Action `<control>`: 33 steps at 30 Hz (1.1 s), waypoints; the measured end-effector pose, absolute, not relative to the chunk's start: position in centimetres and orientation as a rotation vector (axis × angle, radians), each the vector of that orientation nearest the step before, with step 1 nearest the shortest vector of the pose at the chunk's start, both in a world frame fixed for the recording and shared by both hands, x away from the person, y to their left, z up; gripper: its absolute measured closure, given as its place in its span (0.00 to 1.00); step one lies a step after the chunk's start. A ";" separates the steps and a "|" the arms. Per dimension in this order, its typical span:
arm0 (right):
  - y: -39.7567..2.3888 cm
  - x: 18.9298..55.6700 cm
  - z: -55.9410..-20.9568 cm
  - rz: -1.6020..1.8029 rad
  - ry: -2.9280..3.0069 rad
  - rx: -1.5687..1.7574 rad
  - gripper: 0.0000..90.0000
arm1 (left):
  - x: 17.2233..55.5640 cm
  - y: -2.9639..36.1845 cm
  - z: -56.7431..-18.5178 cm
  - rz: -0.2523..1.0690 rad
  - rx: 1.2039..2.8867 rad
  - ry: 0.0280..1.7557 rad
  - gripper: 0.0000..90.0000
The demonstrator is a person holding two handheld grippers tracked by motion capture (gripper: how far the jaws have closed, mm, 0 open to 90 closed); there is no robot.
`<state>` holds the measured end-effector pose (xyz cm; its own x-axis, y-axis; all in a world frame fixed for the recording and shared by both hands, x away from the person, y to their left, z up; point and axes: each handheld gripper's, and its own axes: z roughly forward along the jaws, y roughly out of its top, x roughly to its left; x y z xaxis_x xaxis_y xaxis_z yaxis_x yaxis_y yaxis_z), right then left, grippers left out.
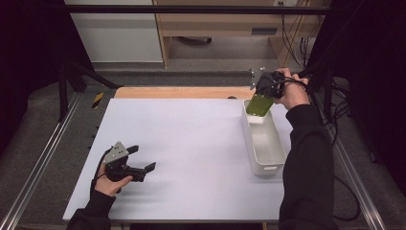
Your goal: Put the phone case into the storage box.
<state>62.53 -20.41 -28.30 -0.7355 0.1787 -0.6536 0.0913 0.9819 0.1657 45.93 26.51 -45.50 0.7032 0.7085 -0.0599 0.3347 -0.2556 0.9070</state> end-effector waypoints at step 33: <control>-19.0 65.5 -31.5 0.056 2.469 -0.076 0.88 | 46.2 26.6 -45.9 0.444 1.871 0.830 0.01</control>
